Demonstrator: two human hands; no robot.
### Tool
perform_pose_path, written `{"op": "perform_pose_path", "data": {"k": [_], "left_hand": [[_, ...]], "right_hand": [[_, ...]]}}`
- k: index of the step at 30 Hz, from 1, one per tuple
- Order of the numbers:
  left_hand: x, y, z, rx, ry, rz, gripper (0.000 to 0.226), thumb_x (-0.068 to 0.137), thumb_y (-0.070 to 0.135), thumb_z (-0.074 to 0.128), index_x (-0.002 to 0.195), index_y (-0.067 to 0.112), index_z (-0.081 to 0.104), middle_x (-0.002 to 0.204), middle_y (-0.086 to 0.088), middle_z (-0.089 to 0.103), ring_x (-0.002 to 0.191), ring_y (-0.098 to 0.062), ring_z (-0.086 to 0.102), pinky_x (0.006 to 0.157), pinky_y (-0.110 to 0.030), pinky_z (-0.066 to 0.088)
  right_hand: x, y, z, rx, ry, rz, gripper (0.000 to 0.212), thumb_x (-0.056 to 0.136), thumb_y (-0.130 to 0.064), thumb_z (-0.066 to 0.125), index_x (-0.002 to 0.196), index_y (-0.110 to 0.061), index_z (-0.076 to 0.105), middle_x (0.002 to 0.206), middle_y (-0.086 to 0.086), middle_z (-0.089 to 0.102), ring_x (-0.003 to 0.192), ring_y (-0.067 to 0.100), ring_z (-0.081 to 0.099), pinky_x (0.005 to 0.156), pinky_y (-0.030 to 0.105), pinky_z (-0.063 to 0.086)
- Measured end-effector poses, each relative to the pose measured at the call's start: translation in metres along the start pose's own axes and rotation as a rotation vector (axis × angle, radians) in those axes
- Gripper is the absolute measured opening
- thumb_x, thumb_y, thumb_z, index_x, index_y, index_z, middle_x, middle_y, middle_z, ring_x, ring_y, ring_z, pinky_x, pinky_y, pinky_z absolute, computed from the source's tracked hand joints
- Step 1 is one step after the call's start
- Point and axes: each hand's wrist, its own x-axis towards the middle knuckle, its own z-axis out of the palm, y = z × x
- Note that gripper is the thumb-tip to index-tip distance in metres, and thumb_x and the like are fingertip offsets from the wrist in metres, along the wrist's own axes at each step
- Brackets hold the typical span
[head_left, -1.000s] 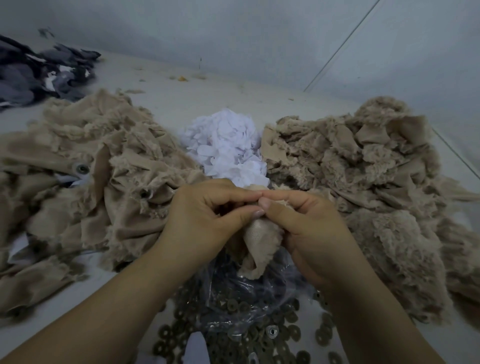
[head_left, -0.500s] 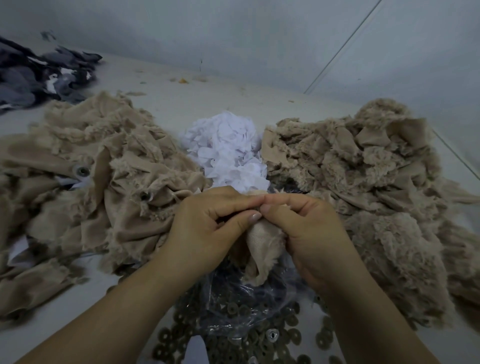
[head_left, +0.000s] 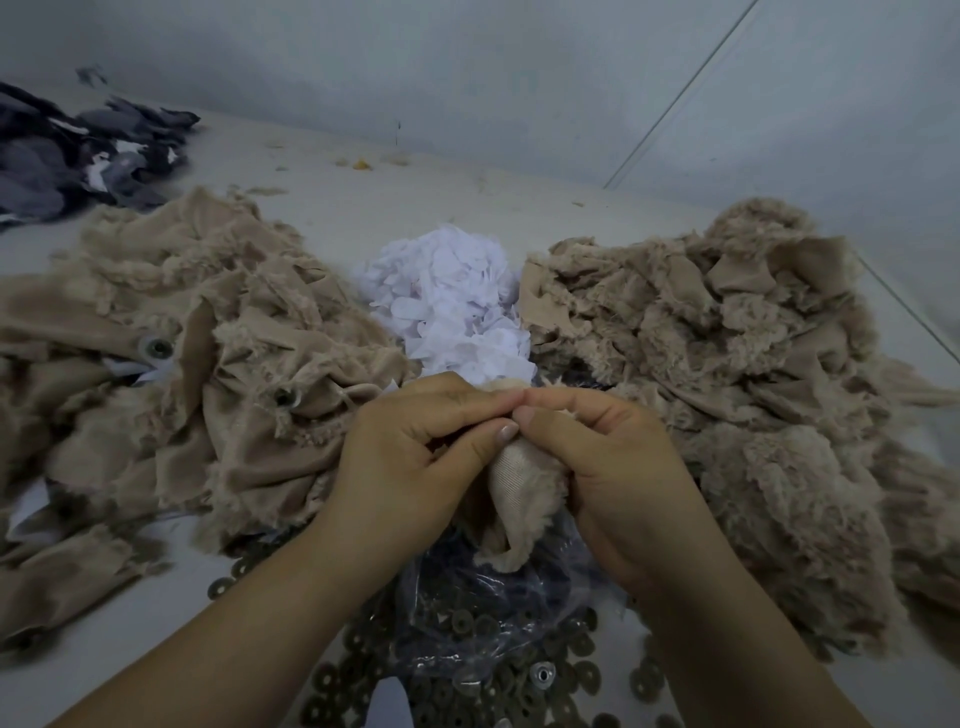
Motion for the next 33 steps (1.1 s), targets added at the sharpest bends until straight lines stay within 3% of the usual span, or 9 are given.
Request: {"op": "perform_pose_path", "data": {"k": [4,11,16,20,23,28,33], "left_hand": [[-0.001,0.001,0.002,-0.086,-0.008,-0.074,0.024,0.084,0.01,0.071,0.107,0.006,0.074,0.095,-0.001,0.075,0.091,-0.01,0.07,0.085,-0.023,0.054],[-0.009,0.004,0.009,-0.178,0.102,-0.135,0.023,0.087,0.006,0.066,0.105,0.017,0.074,0.092,0.008,0.074,0.089,-0.002,0.068,0.08,-0.014,0.05],[-0.011,0.008,0.016,-0.372,0.191,-0.308,0.026,0.089,0.0,0.064,0.099,0.021,0.078,0.079,0.005,0.074,0.07,-0.001,0.067,0.069,-0.014,0.052],[-0.01,0.01,0.023,-0.539,0.209,-0.43,0.017,0.088,-0.002,0.064,0.089,0.011,0.076,0.067,-0.005,0.066,0.056,-0.01,0.056,0.056,-0.02,0.051],[-0.012,0.009,0.024,-0.543,0.232,-0.443,0.01,0.087,-0.001,0.065,0.091,0.005,0.072,0.071,-0.011,0.066,0.06,-0.016,0.057,0.06,-0.025,0.053],[-0.013,0.008,0.026,-0.463,0.248,-0.412,0.017,0.091,-0.001,0.062,0.088,0.013,0.071,0.081,-0.019,0.068,0.07,-0.031,0.062,0.066,-0.039,0.055],[-0.009,0.007,0.027,-0.464,0.237,-0.376,0.025,0.091,-0.004,0.06,0.088,0.019,0.069,0.074,-0.013,0.062,0.068,-0.025,0.058,0.065,-0.036,0.052]], "right_hand": [[0.0,-0.001,0.001,0.083,0.007,0.046,0.011,0.081,-0.004,0.068,0.081,-0.008,0.079,0.089,0.022,0.075,0.082,0.027,0.075,0.068,0.03,0.059],[0.0,0.0,0.001,0.051,0.038,0.051,0.015,0.083,-0.004,0.067,0.078,-0.013,0.079,0.088,0.019,0.076,0.081,0.025,0.074,0.07,0.033,0.059],[0.0,0.001,0.0,0.032,0.069,0.051,0.011,0.073,-0.011,0.075,0.083,-0.01,0.078,0.089,0.02,0.076,0.079,0.027,0.075,0.066,0.032,0.059],[0.0,0.003,0.0,-0.024,0.121,0.026,0.009,0.084,-0.004,0.071,0.082,-0.009,0.078,0.087,0.02,0.076,0.08,0.028,0.074,0.067,0.034,0.058],[0.0,0.004,0.003,0.035,0.134,0.025,0.018,0.086,0.004,0.066,0.078,-0.005,0.079,0.084,0.021,0.076,0.077,0.027,0.076,0.062,0.029,0.059],[0.0,0.01,0.005,0.057,0.134,0.013,0.015,0.086,0.002,0.065,0.083,-0.004,0.079,0.086,0.022,0.076,0.08,0.03,0.076,0.063,0.03,0.059],[0.0,0.011,0.003,0.077,0.156,0.006,0.011,0.086,0.002,0.067,0.09,0.0,0.077,0.091,0.021,0.076,0.089,0.031,0.075,0.07,0.032,0.06]]}}
